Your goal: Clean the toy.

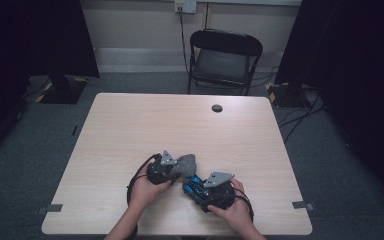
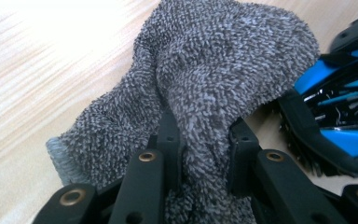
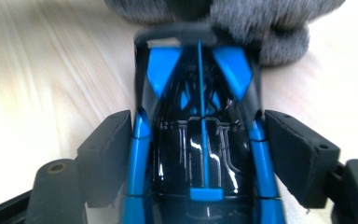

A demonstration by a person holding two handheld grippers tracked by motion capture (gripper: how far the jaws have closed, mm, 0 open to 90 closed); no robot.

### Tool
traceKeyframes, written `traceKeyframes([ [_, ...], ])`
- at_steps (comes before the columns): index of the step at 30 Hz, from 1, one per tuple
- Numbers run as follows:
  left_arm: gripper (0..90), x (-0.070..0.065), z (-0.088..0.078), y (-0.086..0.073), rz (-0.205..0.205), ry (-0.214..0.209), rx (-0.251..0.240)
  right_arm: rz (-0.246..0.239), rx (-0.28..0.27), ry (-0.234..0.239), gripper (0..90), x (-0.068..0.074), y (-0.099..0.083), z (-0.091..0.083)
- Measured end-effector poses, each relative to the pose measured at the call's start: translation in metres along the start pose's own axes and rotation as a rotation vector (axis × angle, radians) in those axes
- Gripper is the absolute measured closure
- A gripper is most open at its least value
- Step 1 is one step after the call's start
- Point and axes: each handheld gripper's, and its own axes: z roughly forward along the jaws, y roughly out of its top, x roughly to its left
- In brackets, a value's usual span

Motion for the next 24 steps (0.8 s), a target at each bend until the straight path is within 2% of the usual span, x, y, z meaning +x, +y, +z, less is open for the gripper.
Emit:
traceKeyframes([
  [3,72.0,-0.001,-0.002,-0.002,0.006,-0.003,0.002,0.024,-0.017,0.02,21.6,-0.002,-0.002,0.006],
  [7,71.9,-0.001,-0.003,-0.005,0.004,-0.007,-0.004,0.022,-0.014,0.018,20.0,-0.002,0.002,0.01],
  [9,72.0,-0.002,-0.003,-0.005,0.004,-0.003,-0.005,0.033,-0.01,0.007,25.3,-0.001,0.003,0.009],
  [14,72.0,-0.002,-0.005,-0.005,0.006,0.003,-0.002,0.04,-0.013,0.0,26.0,0.0,0.003,0.009],
  [18,72.1,-0.001,-0.006,-0.004,-0.014,0.006,-0.023,0.049,-0.018,0.007,26.1,-0.001,0.002,0.007],
  [21,72.3,0.0,-0.01,0.001,-0.027,0.004,-0.047,0.046,-0.037,0.012,26.1,0.0,0.004,0.003],
  [24,72.5,-0.001,-0.012,0.006,-0.042,-0.004,-0.049,0.043,-0.065,0.027,26.9,0.001,0.009,-0.002],
])
